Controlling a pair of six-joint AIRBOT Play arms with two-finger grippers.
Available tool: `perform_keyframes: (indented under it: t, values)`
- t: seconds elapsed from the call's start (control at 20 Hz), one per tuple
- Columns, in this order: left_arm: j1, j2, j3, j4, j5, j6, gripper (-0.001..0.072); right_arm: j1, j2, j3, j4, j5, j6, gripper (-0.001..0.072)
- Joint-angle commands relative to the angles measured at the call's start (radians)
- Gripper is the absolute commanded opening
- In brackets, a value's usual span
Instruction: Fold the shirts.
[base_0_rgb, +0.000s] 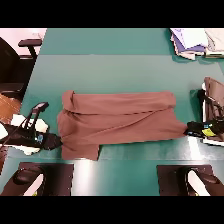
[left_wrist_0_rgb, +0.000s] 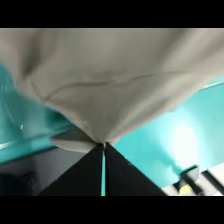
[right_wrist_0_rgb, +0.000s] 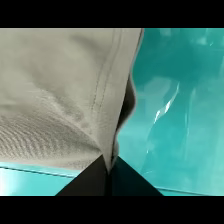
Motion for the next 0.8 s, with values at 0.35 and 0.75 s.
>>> perform_keyframes:
  t: [0.35, 0.75]
  values:
    - [0.0, -0.624, 0.494, 0.011, 0.332, 0.207, 0.0028, 0.117, -0.409, 0.451, -0.01, -0.086, 0.023, 0.0017]
    - [0.0, -0.862, 0.639, 0.036, 0.521, 0.253, 0.003, 0.139, -0.765, 0.806, 0.02, -0.058, 0.023, 0.0019]
